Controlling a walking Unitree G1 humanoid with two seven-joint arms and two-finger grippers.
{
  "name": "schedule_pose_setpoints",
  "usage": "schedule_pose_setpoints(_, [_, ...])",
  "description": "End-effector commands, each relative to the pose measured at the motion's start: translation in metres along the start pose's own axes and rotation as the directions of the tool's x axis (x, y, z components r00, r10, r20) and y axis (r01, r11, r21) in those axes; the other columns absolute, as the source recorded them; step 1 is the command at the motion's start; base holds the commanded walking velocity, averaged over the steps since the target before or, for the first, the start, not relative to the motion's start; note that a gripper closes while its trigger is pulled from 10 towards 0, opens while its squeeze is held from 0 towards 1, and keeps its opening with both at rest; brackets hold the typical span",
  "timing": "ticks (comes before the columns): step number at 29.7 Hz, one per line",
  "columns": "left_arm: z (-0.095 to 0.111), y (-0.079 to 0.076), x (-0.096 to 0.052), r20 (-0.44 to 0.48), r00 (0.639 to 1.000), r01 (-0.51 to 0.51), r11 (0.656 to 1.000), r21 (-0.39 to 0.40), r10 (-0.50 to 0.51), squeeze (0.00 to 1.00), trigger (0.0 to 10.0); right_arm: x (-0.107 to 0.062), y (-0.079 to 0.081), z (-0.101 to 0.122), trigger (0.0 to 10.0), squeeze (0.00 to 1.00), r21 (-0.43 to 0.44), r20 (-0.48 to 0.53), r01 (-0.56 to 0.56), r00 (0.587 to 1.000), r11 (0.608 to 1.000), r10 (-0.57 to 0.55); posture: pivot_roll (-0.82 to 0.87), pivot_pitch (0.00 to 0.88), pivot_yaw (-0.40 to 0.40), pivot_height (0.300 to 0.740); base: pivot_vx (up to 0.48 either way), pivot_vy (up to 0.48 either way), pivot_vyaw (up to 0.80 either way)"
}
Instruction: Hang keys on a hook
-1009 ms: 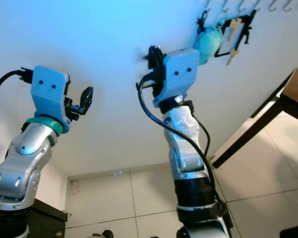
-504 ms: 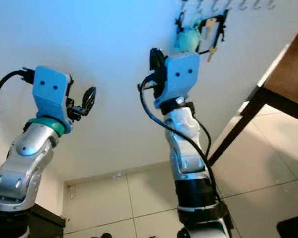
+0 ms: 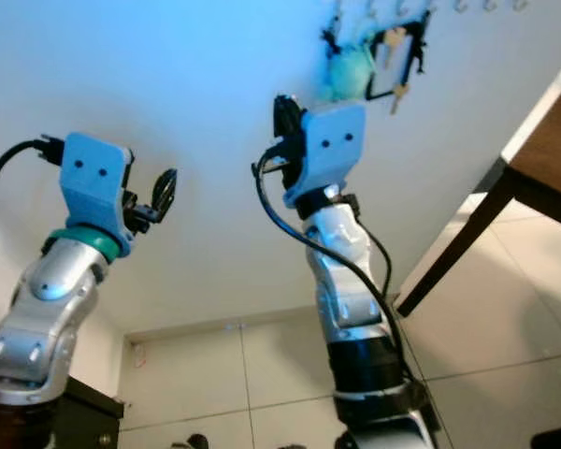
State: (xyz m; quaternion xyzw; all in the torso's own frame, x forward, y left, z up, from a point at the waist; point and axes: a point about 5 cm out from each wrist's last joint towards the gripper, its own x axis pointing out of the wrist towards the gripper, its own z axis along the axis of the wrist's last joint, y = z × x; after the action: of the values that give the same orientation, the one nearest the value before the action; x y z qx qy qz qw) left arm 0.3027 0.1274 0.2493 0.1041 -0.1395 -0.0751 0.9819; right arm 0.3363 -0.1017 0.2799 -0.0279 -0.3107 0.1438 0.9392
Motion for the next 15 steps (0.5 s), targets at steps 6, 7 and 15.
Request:
schedule_pose_setpoints(6, [-0.0015,0.003,-0.0014,-0.004,1.0,-0.01,1.0,0.015,0.01,0.0,10.0,-0.0019,0.0019,-0.0018,10.0,0.0,0.01,-0.004,-0.002,1.0,1.0,0.002,-0.01,0.089,0.085,0.74,0.0,-0.299,0.0])
schedule_pose_setpoints(7, [-0.0015,0.003,-0.0014,-0.004,1.0,-0.01,1.0,0.015,0.01,0.0,10.0,-0.0019,0.0019,-0.0018,10.0,0.0,0.01,-0.004,-0.002,1.0,1.0,0.002,-0.01,0.089,0.085,0.74,0.0,-0.274,0.0])
schedule_pose_setpoints(15, [-0.0018,0.003,-0.0014,-0.005,1.0,-0.009,1.0,0.016,0.01,0.0,10.0,-0.0024,0.002,-0.0024,10.0,0.0,0.011,-0.006,-0.001,1.0,1.0,0.001,-0.01,0.089,0.085,0.74,0.0,-0.264,0.0])
